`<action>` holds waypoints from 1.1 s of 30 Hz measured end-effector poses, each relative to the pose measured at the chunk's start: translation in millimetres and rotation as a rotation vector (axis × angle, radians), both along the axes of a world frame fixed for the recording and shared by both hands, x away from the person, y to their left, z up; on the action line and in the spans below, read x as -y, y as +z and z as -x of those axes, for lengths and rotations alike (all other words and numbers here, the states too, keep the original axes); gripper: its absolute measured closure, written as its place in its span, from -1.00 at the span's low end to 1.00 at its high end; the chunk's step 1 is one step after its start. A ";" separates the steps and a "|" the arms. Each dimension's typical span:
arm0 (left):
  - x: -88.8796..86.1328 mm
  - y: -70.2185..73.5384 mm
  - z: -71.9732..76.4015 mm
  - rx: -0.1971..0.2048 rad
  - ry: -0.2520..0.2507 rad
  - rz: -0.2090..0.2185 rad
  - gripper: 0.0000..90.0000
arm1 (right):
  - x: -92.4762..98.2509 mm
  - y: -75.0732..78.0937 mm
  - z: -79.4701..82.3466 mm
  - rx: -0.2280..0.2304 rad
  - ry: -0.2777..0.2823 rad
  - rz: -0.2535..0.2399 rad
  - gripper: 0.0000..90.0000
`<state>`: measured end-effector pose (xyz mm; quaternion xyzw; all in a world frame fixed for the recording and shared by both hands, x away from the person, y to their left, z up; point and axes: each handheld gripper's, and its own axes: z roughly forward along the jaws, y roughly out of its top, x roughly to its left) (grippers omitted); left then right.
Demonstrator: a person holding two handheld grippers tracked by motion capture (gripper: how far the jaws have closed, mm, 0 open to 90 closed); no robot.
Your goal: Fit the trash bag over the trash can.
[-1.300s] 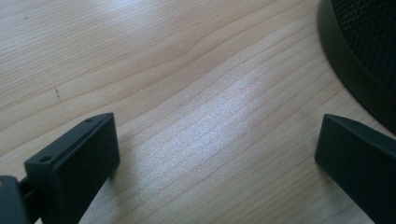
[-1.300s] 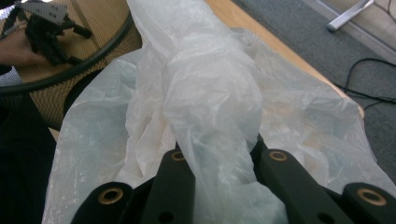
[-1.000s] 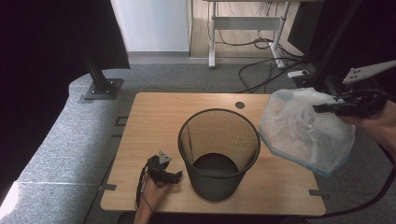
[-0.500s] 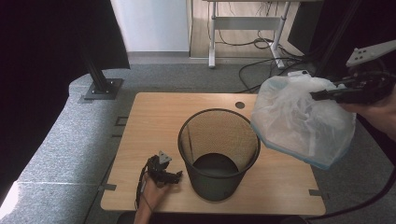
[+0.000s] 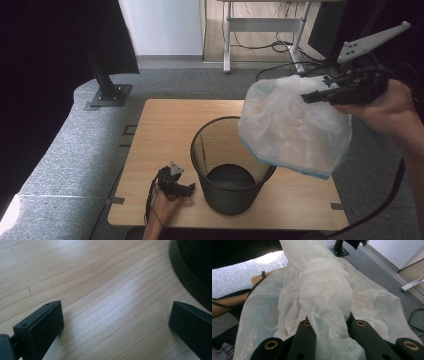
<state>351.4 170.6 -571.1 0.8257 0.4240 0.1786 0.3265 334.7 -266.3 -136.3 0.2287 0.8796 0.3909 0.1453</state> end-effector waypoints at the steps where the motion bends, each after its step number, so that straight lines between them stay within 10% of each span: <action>1: 0.0 0.0 0.0 0.000 0.000 0.000 -1.00 | -4.9 0.3 -0.7 -0.002 0.009 0.000 0.78; 33: 0.1 0.1 0.0 -0.003 -0.009 0.002 -1.00 | -140.9 -45.0 -29.4 -0.103 0.256 0.032 0.78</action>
